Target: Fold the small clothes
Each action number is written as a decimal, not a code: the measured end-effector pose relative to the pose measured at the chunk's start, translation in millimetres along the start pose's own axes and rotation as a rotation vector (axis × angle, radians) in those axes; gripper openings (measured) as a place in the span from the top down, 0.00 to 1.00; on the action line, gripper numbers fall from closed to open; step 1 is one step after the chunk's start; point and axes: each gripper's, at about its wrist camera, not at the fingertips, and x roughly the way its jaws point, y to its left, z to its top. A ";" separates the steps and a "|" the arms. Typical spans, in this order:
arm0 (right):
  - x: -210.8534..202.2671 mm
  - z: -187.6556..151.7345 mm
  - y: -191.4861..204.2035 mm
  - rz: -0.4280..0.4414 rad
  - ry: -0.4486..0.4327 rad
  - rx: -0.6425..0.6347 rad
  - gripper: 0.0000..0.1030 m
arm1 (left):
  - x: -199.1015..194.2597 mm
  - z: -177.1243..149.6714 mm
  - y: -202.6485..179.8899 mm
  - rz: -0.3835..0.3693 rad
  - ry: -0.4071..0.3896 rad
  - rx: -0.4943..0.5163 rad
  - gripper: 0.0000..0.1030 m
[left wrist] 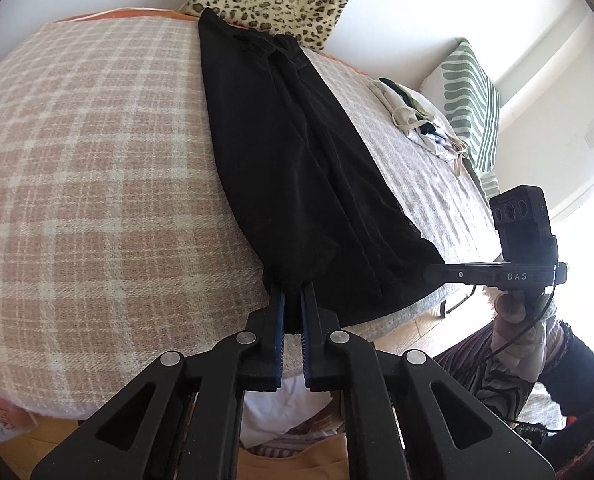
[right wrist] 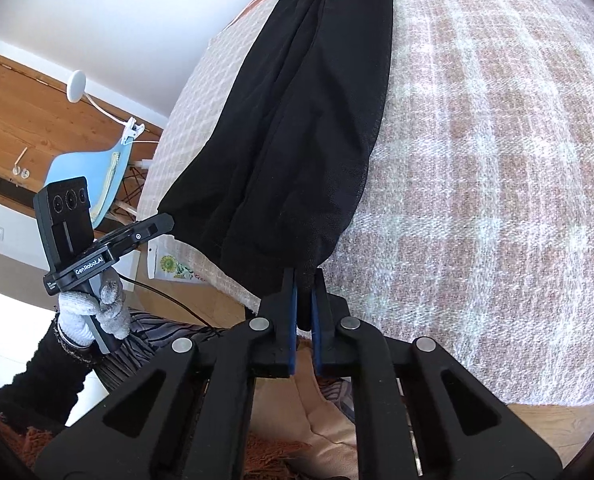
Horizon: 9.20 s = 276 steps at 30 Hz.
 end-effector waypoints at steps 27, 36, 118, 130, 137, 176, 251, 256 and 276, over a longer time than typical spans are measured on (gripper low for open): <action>-3.5 108.3 -16.7 0.022 -0.126 0.074 0.94 | 30.9 96.2 24.7 0.015 -0.128 -0.100 0.95; 5.6 124.9 -38.5 0.003 -0.118 0.123 0.94 | 46.6 108.5 34.5 0.040 -0.109 -0.112 0.95; 28.2 179.1 -15.3 -0.398 -0.187 -0.085 0.54 | 59.9 136.6 55.7 0.392 -0.136 -0.012 0.58; 2.3 191.9 -14.0 -0.336 -0.239 -0.030 0.54 | 19.8 137.6 72.6 0.269 -0.213 -0.138 0.58; -24.7 211.1 1.7 -0.304 -0.338 -0.027 0.54 | -22.5 170.3 72.7 0.220 -0.294 -0.147 0.57; 57.8 453.7 -118.4 -0.160 -0.247 -0.011 0.54 | 181.1 376.8 141.8 0.082 -0.152 -0.118 0.50; -41.2 380.0 27.5 -0.199 -0.284 -0.218 0.94 | 55.5 317.0 9.7 -0.021 -0.284 0.070 0.97; -48.2 351.1 40.4 -0.204 -0.280 -0.230 0.94 | 40.3 291.4 1.5 -0.032 -0.283 0.068 0.97; -42.9 220.3 70.5 -0.241 -0.226 -0.273 0.94 | 19.9 157.1 -5.8 -0.032 -0.202 0.105 0.97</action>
